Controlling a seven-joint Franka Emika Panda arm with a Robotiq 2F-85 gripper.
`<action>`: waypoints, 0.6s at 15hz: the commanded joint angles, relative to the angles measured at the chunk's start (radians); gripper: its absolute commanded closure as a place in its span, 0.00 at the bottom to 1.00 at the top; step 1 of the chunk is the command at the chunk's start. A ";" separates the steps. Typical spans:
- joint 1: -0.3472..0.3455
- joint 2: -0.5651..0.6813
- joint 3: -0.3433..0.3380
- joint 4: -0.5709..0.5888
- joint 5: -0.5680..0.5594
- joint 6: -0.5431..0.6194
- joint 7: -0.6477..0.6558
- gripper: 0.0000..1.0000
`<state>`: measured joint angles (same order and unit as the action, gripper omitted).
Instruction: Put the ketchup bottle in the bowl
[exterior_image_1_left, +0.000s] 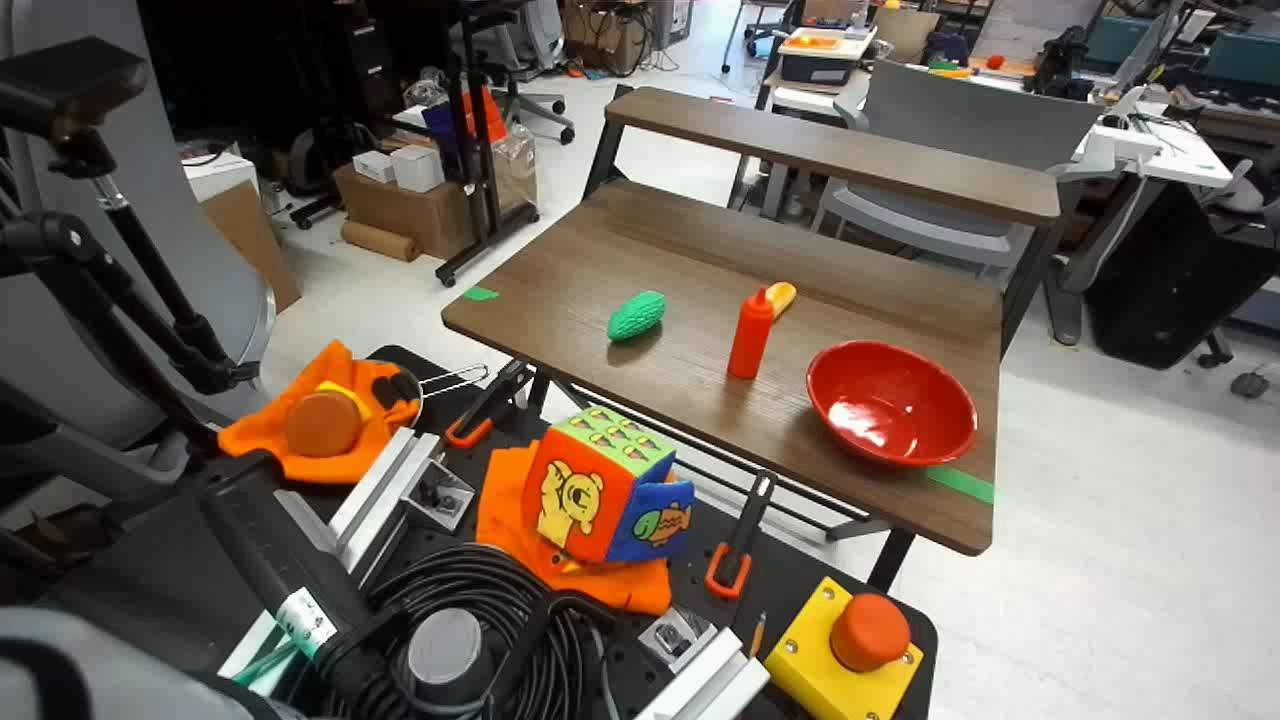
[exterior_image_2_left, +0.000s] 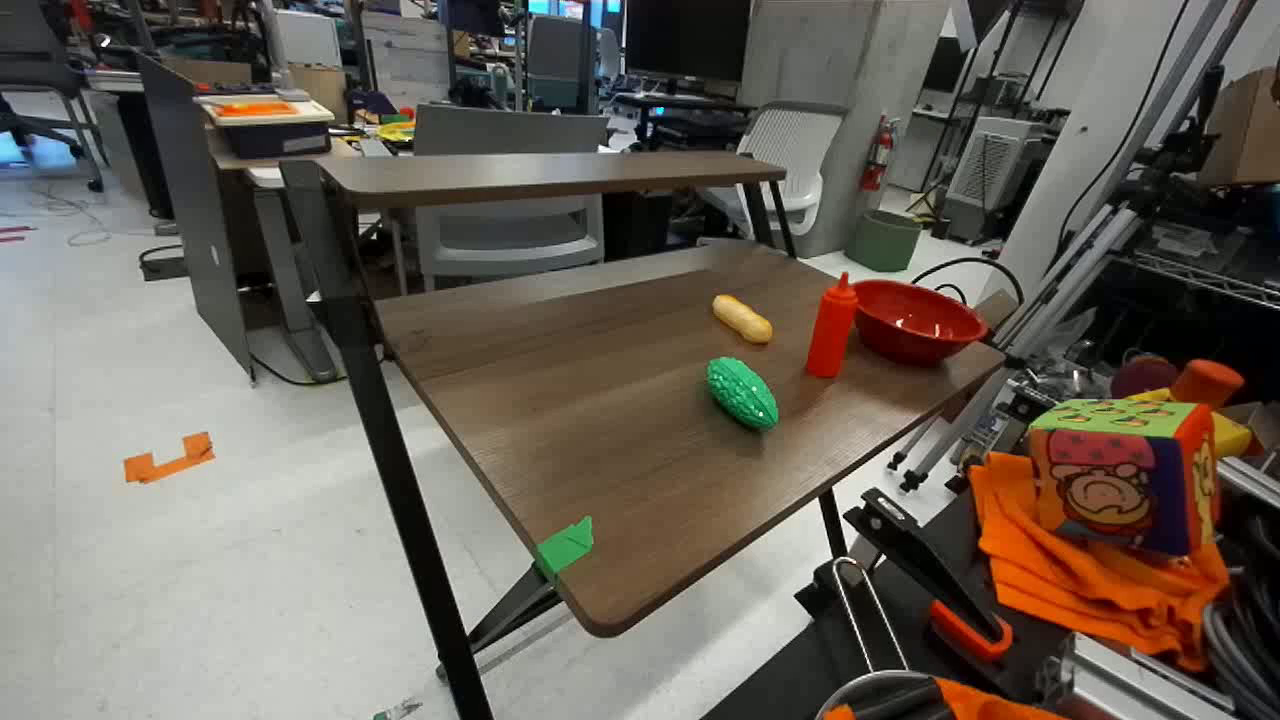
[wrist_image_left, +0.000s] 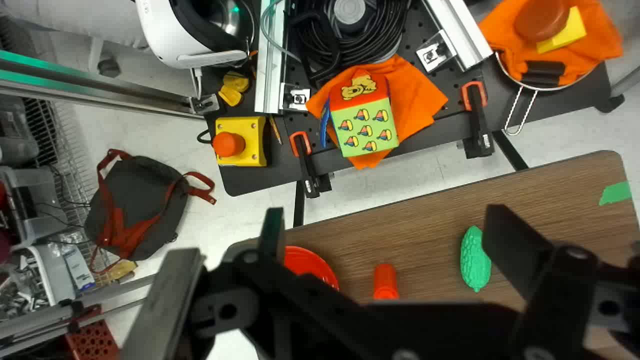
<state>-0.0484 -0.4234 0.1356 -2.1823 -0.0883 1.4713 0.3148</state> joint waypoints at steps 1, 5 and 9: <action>0.017 0.002 -0.014 0.002 -0.004 -0.003 0.005 0.00; 0.017 0.002 -0.014 0.003 -0.004 -0.003 0.005 0.00; 0.009 0.044 -0.029 -0.009 -0.011 0.095 0.001 0.00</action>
<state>-0.0459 -0.4200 0.1309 -2.1851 -0.0888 1.4887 0.3148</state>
